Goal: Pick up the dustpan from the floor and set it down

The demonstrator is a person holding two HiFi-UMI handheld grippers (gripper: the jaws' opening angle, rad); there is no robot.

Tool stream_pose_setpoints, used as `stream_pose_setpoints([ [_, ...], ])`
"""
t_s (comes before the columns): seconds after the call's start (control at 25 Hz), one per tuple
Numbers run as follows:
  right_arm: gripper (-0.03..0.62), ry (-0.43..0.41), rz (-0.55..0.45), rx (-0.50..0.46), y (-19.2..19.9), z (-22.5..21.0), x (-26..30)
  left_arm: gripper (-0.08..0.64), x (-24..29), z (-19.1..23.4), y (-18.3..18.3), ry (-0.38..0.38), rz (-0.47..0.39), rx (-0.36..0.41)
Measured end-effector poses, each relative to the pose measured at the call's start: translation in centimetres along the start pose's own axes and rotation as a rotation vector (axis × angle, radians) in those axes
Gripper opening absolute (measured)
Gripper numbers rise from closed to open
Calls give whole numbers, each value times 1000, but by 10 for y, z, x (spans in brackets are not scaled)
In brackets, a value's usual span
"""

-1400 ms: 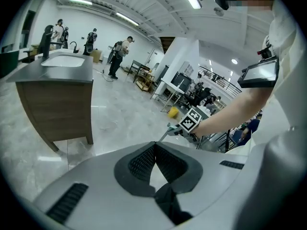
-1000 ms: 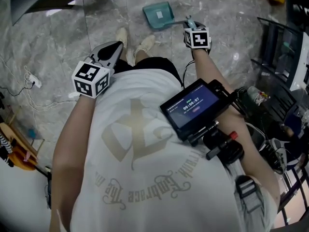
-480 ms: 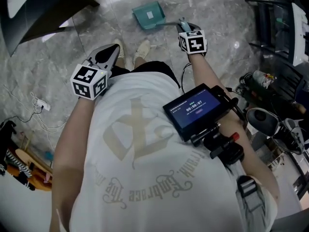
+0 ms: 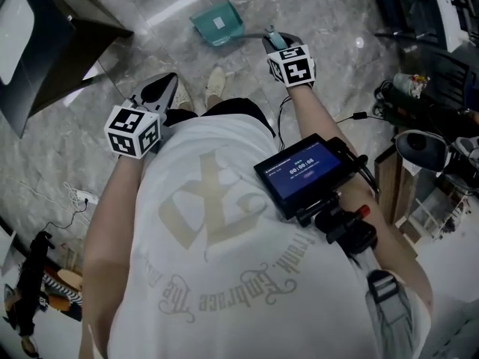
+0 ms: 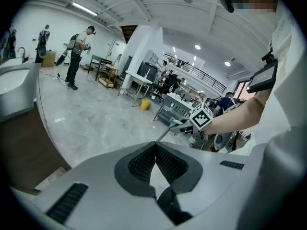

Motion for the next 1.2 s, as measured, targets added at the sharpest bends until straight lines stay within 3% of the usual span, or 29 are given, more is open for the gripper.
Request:
stream_pose_setpoints([
  [0.6, 91, 135, -84, 170, 19, 11, -73, 11, 10, 11, -40, 148, 6, 106],
  [0.88, 91, 178, -132, 264, 25, 29, -130, 11, -8, 6, -52, 177, 16, 156],
  [1.2, 91, 237, -161, 298, 25, 41, -161, 11, -13, 8, -62, 221, -5, 234],
])
Point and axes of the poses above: the fingertips, and each gripper's own axes: x forward along the fingers, z to its left, y out of its underside, the point moved 9 cm from there along -x, backward along the fingers
